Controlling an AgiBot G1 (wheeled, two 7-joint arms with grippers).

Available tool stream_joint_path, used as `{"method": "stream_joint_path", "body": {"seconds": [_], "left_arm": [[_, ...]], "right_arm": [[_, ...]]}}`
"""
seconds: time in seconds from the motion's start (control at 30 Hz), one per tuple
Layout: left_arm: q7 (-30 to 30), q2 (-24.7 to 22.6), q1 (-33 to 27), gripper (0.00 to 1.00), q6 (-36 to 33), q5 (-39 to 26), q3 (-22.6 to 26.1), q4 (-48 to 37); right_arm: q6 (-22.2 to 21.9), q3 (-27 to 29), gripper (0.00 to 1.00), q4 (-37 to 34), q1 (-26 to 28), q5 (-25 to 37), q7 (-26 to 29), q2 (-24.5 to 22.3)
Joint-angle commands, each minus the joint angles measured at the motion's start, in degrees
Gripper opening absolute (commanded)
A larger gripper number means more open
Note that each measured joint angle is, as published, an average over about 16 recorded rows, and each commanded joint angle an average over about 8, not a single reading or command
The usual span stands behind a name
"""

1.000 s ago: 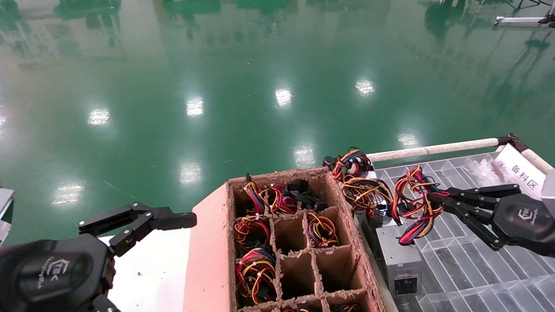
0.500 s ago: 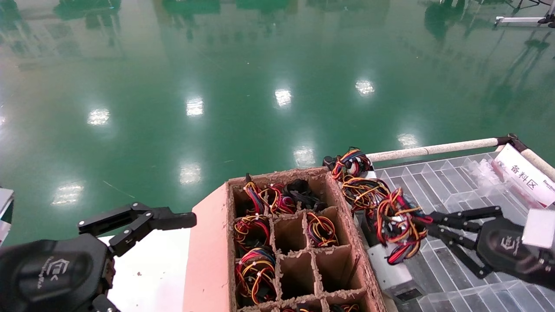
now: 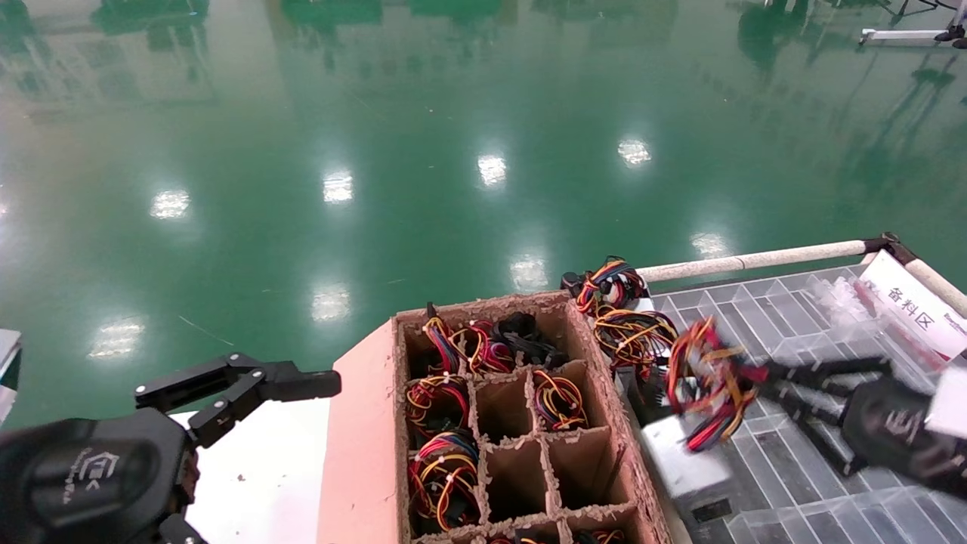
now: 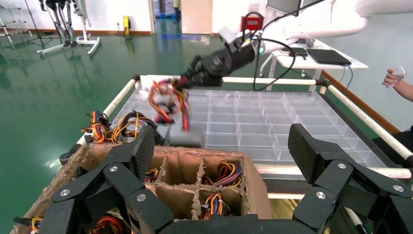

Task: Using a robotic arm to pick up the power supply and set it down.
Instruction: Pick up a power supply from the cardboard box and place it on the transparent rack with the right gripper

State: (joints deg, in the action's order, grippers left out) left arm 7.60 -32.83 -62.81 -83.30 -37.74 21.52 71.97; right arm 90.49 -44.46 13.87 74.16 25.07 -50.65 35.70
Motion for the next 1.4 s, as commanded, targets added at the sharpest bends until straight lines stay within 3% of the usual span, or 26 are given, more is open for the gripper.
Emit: {"method": "stream_joint_path", "body": {"seconds": [0.03, 0.4, 0.8, 1.4], "left_arm": [[0.0, 0.0, 0.0, 1.0, 0.0, 0.0, 0.0, 0.0], [0.0, 0.0, 0.0, 1.0, 0.0, 0.0, 0.0, 0.0], [0.0, 0.0, 0.0, 1.0, 0.0, 0.01, 0.01, 0.0], [-0.01, 0.0, 0.0, 1.0, 0.0, 0.01, 0.01, 0.0]], "right_arm": [[0.06, 1.1, 0.0, -0.94, -0.4, -1.99, -1.01, 0.21], [-0.04, 4.7, 0.0, -3.93, -6.96, -8.75, -8.03, 3.36], [0.32, 7.46, 0.0, -2.05, -12.13, -14.48, -6.6, 4.16], [0.14, 11.45, 0.0, -0.96, -18.12, -22.33, -6.08, 8.94]]}}
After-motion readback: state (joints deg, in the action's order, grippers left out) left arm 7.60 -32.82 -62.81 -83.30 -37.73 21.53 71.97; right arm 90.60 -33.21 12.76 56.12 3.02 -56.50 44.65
